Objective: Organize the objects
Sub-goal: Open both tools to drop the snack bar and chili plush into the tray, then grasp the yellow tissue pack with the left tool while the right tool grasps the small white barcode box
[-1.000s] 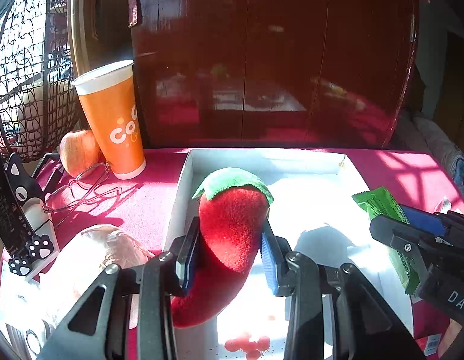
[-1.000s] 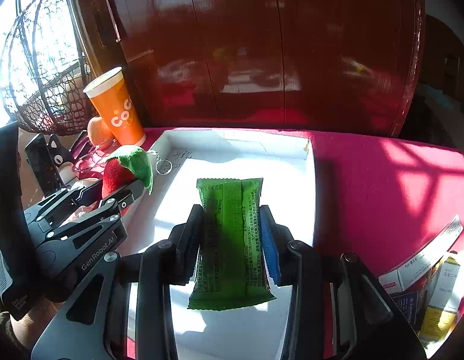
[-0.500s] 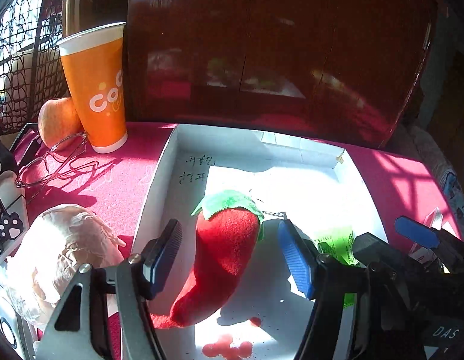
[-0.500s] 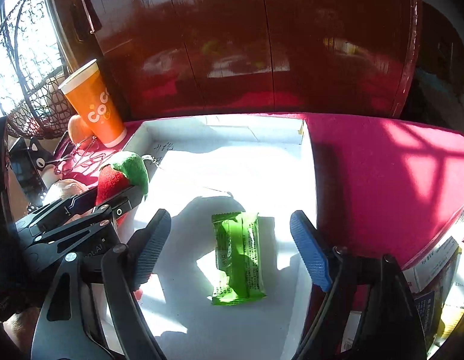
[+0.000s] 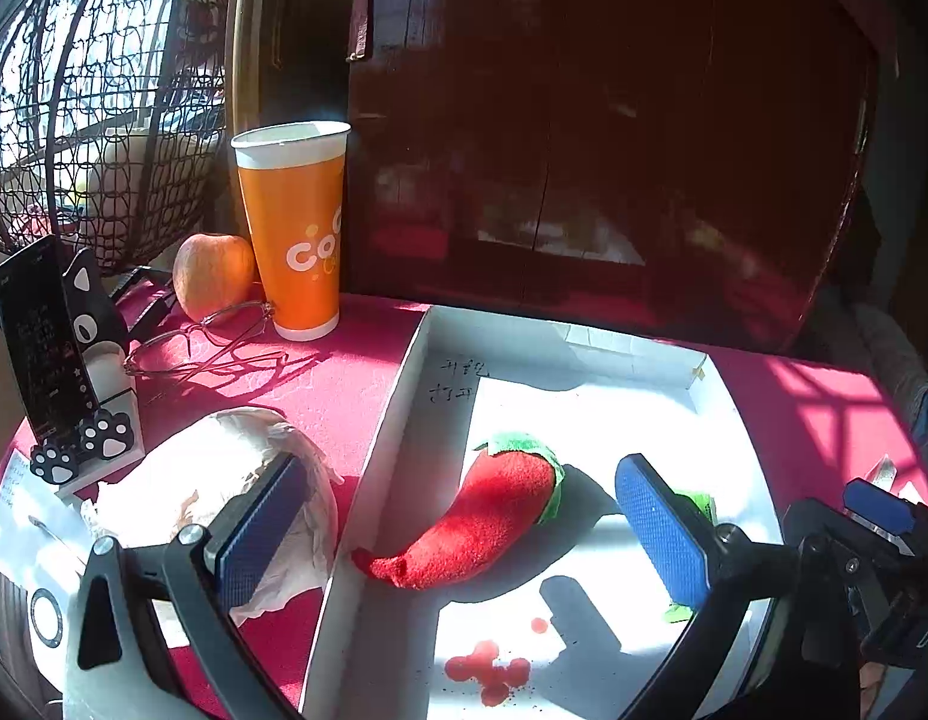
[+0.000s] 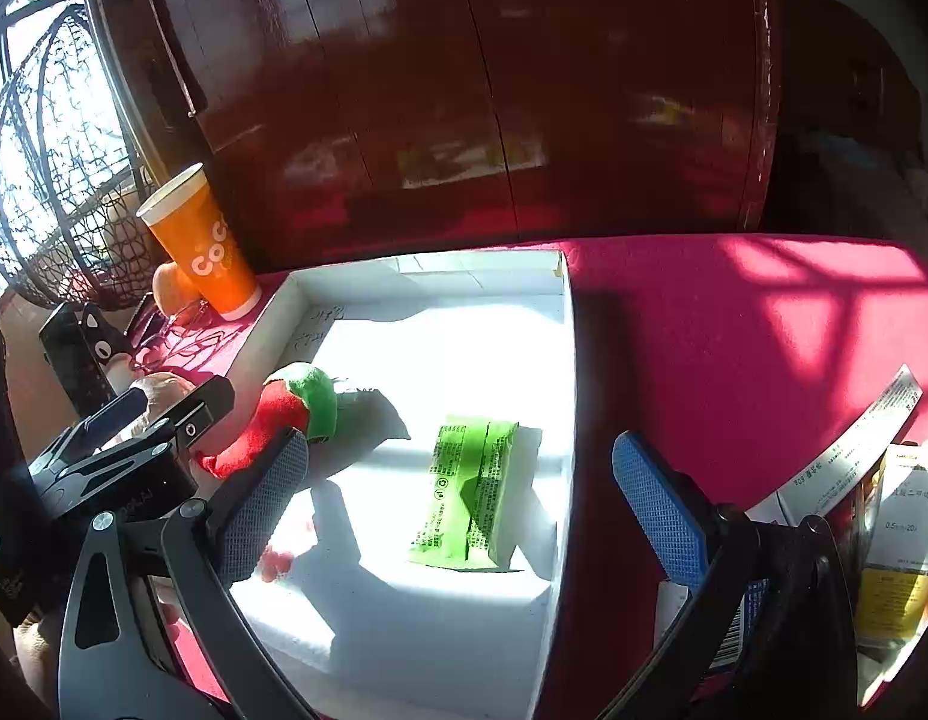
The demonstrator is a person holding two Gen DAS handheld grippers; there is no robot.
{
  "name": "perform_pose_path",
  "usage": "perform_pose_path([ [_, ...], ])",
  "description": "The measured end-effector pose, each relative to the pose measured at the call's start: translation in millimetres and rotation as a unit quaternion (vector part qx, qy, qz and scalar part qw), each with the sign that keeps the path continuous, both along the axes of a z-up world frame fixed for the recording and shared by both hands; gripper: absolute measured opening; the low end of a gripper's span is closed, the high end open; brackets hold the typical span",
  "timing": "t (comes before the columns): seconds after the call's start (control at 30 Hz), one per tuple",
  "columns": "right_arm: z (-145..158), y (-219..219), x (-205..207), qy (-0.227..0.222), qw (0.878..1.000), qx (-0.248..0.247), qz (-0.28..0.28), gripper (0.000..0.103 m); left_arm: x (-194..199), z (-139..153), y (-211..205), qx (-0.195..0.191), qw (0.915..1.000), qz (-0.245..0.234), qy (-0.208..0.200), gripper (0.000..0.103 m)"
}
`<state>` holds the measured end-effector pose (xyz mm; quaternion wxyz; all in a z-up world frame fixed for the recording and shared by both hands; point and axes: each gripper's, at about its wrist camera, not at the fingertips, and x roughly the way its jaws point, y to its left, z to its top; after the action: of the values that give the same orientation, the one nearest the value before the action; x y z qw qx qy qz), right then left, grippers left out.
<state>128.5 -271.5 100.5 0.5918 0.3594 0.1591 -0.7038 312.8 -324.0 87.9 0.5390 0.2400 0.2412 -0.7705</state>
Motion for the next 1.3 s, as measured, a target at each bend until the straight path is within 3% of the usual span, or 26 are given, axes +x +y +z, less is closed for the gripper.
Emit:
perform_pose_path([
  [0.13,12.9,23.5,2.8,0.009,1.000,-0.021,0.010,0.103,9.7,11.0,25.7,-0.018,0.9996,-0.007,0.020,0.103],
  [0.33,35.7,76.7,-8.8,0.028,0.998,-0.060,0.016,0.103,15.9,22.0,81.3,-0.042,0.9961,-0.067,0.040,0.103],
  [0.53,43.7,139.5,-44.5,0.018,0.996,-0.083,-0.023,0.103,18.4,14.3,134.1,-0.041,0.9902,-0.131,0.026,0.103],
  [0.6,37.6,156.4,-51.5,0.022,0.996,-0.076,-0.027,0.103,18.9,5.0,149.4,-0.024,0.9870,-0.157,0.025,0.103],
  [0.87,-29.2,178.3,-40.3,0.024,0.997,-0.016,0.072,0.103,-9.1,-55.3,202.8,0.093,0.9554,-0.280,-0.019,0.103],
  [1.0,-52.9,171.4,-36.5,0.007,0.996,0.002,0.085,0.103,-28.0,-61.8,221.2,0.083,0.9459,-0.310,-0.051,0.103],
  [1.17,-64.7,170.0,-37.4,0.008,0.996,0.011,0.090,0.102,-51.8,-65.5,238.2,0.079,0.9266,-0.358,-0.085,0.103],
  [1.3,-71.0,169.0,-29.3,0.021,0.994,0.024,0.105,0.100,-62.5,-80.7,241.5,0.091,0.9247,-0.348,-0.124,0.096],
])
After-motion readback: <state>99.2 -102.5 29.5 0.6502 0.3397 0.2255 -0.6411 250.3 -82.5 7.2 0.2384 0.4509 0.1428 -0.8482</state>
